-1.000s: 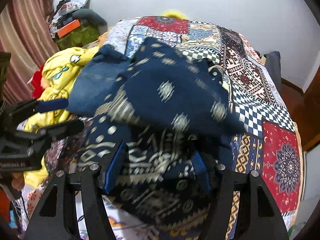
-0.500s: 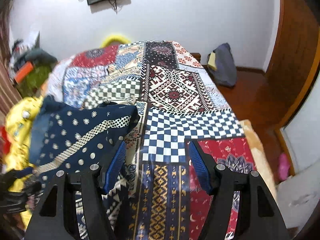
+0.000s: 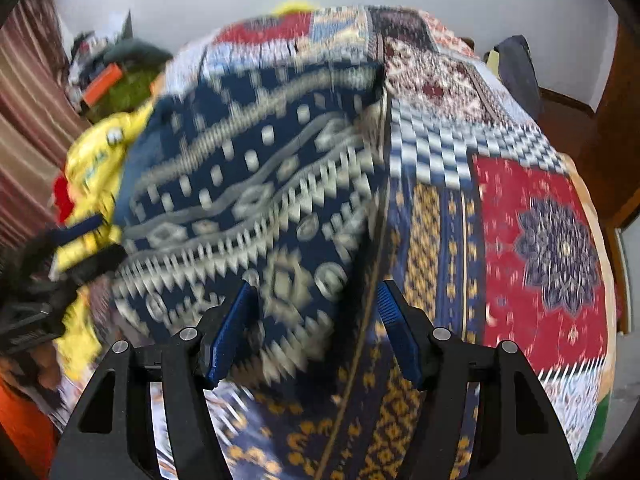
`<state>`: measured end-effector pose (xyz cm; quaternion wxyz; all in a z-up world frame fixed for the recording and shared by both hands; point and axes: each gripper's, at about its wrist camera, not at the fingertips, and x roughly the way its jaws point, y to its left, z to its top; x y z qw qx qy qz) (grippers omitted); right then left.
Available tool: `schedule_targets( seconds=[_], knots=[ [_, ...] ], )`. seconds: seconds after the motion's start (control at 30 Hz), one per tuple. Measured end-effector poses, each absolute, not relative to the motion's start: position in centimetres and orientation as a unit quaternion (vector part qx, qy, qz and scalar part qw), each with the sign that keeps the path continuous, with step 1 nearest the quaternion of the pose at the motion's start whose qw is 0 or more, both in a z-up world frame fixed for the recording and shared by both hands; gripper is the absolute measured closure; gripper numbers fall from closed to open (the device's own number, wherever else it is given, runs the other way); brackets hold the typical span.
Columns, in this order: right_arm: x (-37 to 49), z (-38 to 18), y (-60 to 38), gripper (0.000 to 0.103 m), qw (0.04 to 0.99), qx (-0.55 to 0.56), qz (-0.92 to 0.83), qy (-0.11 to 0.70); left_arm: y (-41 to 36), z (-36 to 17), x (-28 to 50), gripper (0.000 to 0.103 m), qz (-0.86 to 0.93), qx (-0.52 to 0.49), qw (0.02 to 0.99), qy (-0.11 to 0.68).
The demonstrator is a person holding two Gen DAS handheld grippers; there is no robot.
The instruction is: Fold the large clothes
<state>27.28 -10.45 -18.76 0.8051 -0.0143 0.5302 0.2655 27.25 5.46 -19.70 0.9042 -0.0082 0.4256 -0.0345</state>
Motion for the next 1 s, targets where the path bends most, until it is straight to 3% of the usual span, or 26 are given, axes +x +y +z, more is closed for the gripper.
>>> schedule_targets(
  seconds=[0.13,0.7,1.0],
  knots=[
    [26.1,-18.7,-12.1,0.036,0.806,-0.007,0.258,0.532,4.7,-20.2,26.3,0.026,-0.032,0.021,0.904,0.425],
    [27.9,-13.7,-13.2,0.036,0.85,-0.033,0.258,0.458,8.2,-16.1,27.3,0.024,-0.018,0.004,0.921,0.39],
    [33.2,-16.8,-11.4,0.035,0.825,0.027,0.283,0.488,10.7,-18.6,33.2,0.022,-0.072,-0.091,0.889,0.442]
  ],
)
